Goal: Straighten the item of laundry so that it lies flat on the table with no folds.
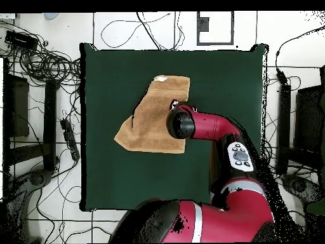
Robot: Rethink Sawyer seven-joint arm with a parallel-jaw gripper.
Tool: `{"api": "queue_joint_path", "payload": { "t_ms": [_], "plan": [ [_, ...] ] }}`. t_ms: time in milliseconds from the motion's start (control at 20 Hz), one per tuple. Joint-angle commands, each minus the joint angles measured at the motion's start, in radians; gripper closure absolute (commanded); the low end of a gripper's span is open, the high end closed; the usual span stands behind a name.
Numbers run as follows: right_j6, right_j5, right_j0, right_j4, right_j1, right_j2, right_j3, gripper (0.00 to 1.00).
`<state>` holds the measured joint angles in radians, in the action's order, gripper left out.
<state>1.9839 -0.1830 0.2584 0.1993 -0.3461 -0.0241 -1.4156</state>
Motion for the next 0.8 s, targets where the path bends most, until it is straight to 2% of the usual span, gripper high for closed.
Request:
{"api": "queue_joint_path", "payload": {
  "t_ms": [50,200,350,500,800],
  "plan": [
    [0.077,-0.165,-0.002,-0.009,-0.212,0.001,-0.223,1.0],
    [-0.042,-0.254,0.097,0.005,-0.315,-0.047,-0.281,1.0],
    [-0.131,-0.303,0.188,0.018,-0.348,-0.103,-0.288,1.0],
    [-0.185,-0.32,0.257,0.04,-0.317,-0.152,-0.245,1.0],
    [-0.25,-0.338,0.339,0.089,-0.174,-0.241,-0.083,1.0]
  ]
}}
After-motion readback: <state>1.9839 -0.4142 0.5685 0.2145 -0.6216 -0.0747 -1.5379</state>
